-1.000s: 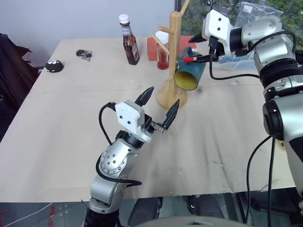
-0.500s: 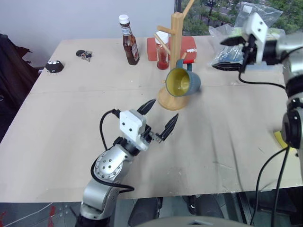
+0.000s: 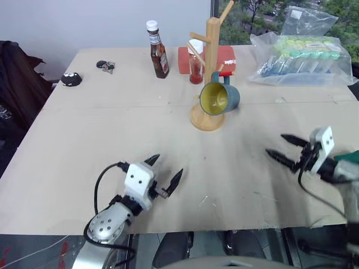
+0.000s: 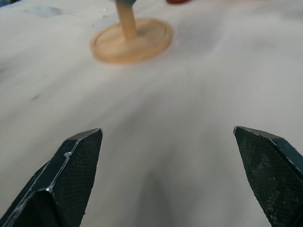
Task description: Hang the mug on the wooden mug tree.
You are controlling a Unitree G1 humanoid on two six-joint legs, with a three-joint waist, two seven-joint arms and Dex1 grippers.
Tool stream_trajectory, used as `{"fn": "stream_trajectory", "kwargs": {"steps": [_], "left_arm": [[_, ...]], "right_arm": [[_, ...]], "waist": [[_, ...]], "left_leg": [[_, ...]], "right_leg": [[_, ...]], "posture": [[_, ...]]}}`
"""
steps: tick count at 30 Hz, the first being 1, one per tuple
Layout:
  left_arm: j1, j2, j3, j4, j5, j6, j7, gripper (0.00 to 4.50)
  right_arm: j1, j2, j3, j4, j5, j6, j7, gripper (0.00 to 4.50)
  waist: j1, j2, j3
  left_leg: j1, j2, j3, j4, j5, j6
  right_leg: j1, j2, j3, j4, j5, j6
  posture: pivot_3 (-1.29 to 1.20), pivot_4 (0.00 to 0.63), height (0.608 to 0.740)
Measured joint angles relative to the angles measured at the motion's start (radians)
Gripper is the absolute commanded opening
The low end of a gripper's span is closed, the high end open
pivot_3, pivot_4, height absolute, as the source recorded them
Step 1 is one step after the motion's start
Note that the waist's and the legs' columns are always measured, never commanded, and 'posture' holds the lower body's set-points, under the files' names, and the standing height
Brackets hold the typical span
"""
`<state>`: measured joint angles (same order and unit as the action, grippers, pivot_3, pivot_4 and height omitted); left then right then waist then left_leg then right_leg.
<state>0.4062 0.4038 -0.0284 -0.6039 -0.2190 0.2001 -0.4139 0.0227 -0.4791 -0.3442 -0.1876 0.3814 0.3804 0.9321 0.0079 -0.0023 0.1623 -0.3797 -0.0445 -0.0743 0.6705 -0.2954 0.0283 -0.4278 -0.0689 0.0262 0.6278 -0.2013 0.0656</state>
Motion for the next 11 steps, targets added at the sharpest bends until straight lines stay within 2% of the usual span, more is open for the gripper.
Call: {"fn": "stream_trajectory", "kwargs": {"steps": [3, 4, 9, 11], "left_arm": [[0.027, 0.001, 0.0, 0.0, -0.013, -0.019, -0.029, 4.5], [0.032, 0.003, 0.0, 0.0, -0.021, -0.026, -0.045, 4.5], [0.025, 0.01, -0.001, 0.004, -0.05, -0.033, -0.094, 4.5], [0.013, 0.015, -0.003, 0.018, -0.051, -0.033, -0.107, 4.5]], "right_arm": [[0.107, 0.064, -0.009, -0.058, -0.001, -0.037, -0.082, 4.49], [0.142, 0.089, -0.009, -0.071, -0.008, -0.057, -0.113, 4.49], [0.254, 0.171, -0.003, -0.093, -0.048, -0.183, -0.208, 4.49], [0.288, 0.191, 0.012, -0.105, -0.052, -0.211, -0.233, 4.49]], "waist": [[0.0, -0.002, 0.0], [0.0, -0.002, 0.0], [-0.003, -0.003, -0.001], [-0.006, -0.002, -0.001]], "left_leg": [[0.013, 0.001, -0.001, 0.001, 0.0, 0.0], [0.017, 0.001, -0.001, 0.001, 0.0, 0.0], [0.018, 0.004, -0.001, 0.001, 0.0, 0.0], [0.018, 0.005, -0.001, 0.0, 0.0, 0.0]], "right_leg": [[0.015, 0.001, -0.001, -0.002, -0.002, -0.003], [0.019, 0.001, -0.001, -0.002, -0.004, 0.001], [0.019, 0.004, -0.002, -0.001, -0.005, 0.001], [0.018, 0.005, -0.002, -0.001, -0.002, -0.003]], "posture": [[0.0, 0.15, 0.74], [0.0, 0.15, 0.74], [0.0, 0.15, 0.74], [0.0, 0.15, 0.74]]}}
